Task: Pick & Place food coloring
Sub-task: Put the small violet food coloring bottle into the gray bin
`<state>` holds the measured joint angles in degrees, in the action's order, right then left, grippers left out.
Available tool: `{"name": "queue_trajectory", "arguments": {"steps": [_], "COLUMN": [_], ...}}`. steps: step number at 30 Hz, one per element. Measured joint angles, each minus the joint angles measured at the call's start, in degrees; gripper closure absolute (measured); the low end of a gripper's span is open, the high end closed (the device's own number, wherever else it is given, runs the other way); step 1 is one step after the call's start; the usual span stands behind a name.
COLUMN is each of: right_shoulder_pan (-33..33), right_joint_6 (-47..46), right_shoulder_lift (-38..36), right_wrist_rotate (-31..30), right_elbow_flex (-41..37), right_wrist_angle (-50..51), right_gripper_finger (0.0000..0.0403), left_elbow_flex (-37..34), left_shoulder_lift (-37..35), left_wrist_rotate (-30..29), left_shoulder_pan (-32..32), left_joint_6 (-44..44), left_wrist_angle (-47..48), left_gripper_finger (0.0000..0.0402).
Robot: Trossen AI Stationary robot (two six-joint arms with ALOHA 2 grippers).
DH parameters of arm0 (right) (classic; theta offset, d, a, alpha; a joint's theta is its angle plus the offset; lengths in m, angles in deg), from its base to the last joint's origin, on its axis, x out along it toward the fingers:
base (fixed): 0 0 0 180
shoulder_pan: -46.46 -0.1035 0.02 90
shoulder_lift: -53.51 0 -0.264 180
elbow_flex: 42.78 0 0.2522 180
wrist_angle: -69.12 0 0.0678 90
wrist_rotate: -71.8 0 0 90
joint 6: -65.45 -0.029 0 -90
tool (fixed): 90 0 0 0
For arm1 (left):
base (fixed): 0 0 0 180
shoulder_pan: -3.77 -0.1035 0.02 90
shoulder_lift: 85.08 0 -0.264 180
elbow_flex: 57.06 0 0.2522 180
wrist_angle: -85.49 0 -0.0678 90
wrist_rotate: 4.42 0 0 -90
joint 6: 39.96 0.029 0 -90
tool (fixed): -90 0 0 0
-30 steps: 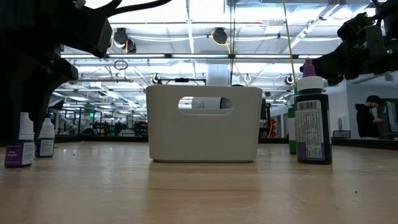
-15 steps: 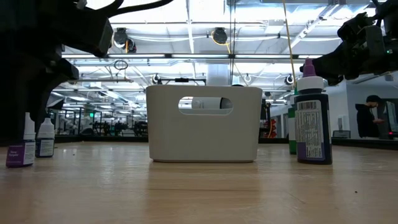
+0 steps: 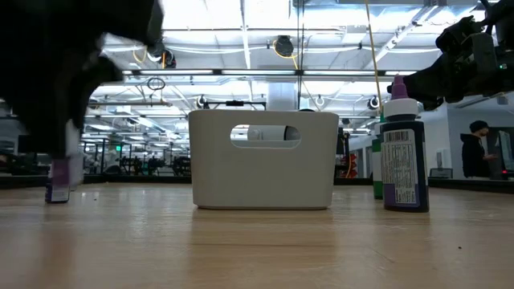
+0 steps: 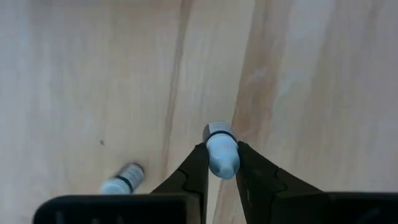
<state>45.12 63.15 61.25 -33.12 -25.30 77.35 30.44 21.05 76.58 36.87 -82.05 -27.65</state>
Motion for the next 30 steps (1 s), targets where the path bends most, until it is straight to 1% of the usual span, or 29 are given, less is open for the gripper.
{"name": "queue_trajectory", "arguments": {"steps": [2, 6, 10, 13, 16, 20, 22, 27, 30], "right_shoulder_pan": [-0.01, -0.01, -0.01, 0.01, 0.00, -0.01, 0.00, 0.01, 0.00], "right_joint_6": [0.00, 0.01, -0.01, 0.01, 0.01, -0.01, 0.00, 0.01, -0.01], "right_shoulder_lift": [0.01, 0.01, 0.01, 0.01, 0.01, 0.00, 0.01, 0.01, 0.01], "right_wrist_rotate": [0.00, 0.00, 0.00, 0.00, 0.00, 0.00, 0.00, 0.00, 0.00], "right_elbow_flex": [-0.01, -0.01, -0.01, -0.01, 0.01, 0.01, -0.01, 0.00, -0.01], "right_wrist_angle": [-0.01, -0.01, 0.00, -0.02, -0.02, -0.02, -0.02, -0.02, -0.02], "right_gripper_finger": [0.0325, 0.0325, 0.0325, 0.0325, 0.0325, 0.0325, 0.0325, 0.0325, 0.0325], "left_elbow_flex": [3.86, 13.15, 21.03, 23.92, 24.38, 22.70, 21.90, 18.80, 17.68], "left_shoulder_lift": [0.00, -0.02, -0.13, -0.13, -0.13, -0.09, -0.09, -0.09, 1.01], "left_wrist_rotate": [-0.45, -4.19, -8.88, -9.14, -8.20, -3.52, -1.41, 6.11, 7.51], "left_shoulder_pan": [-0.99, -4.03, -8.08, -12.80, -18.26, -25.69, -28.50, -32.25, -33.25], "left_joint_6": [1.52, 5.93, 15.84, 24.49, 30.46, 35.53, 37.59, 43.91, 45.63], "left_wrist_angle": [4.03, 10.61, 14.69, 14.26, 13.67, 11.35, 8.52, -0.13, -2.26], "left_gripper_finger": [0.0341, 0.0341, 0.0341, 0.0341, 0.0341, 0.0342, 0.0342, 0.0343, 0.0343]}}
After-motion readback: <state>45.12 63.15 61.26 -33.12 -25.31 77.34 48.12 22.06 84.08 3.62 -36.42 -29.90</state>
